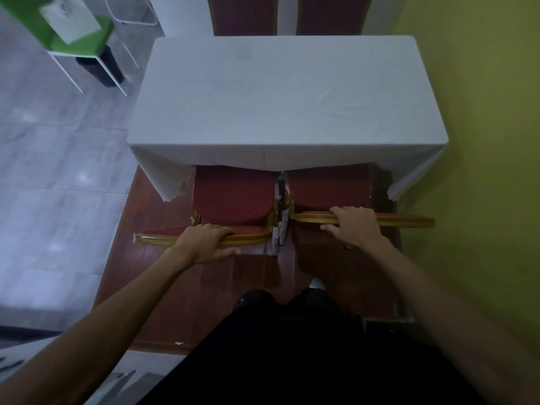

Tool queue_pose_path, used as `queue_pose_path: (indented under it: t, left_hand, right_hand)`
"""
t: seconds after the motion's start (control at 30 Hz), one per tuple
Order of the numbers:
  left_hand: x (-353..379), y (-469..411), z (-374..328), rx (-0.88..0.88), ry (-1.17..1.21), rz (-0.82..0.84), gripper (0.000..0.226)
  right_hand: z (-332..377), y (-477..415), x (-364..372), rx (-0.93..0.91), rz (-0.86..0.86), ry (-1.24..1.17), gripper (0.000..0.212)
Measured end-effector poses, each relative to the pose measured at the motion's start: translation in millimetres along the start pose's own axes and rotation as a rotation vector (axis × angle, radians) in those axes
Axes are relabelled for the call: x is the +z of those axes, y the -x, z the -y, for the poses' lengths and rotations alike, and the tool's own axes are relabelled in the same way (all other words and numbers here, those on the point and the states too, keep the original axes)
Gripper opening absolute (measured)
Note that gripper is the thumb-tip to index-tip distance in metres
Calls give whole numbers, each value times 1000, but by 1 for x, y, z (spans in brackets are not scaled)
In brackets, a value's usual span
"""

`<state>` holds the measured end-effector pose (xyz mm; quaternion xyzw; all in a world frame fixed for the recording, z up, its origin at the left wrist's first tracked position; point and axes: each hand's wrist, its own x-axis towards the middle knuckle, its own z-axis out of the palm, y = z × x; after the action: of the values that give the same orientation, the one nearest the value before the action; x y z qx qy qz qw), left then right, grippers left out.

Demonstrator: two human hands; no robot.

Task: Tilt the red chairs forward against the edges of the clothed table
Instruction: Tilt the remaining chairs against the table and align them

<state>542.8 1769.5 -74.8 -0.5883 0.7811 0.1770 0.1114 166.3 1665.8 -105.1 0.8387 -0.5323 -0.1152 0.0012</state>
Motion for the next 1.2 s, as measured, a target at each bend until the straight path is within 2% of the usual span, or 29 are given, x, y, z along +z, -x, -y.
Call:
queue_pose_path:
  t: [0.23, 0.3, 0.37, 0.5, 0.93, 1.2]
  left_hand:
    - [13, 1, 8, 65, -148, -219, 67]
    - [15, 0, 12, 70, -159, -224, 73]
    - [18, -2, 16, 73, -156, -243, 77]
    - [18, -5, 18, 92, -157, -268, 73]
    - [18, -15, 31, 125, -136, -317, 79]
    - [18, -16, 31, 122, -150, -324, 71]
  right_hand:
    - [5, 3, -6, -36, -57, 28, 72]
    - [5, 5, -6, -67, -62, 46, 74]
    - [8, 6, -7, -84, -61, 59, 65]
    - [12, 8, -9, -91, -45, 59, 54]
    - [17, 23, -5, -102, -37, 19, 51]
    - [17, 34, -5, -108, -27, 46, 53]
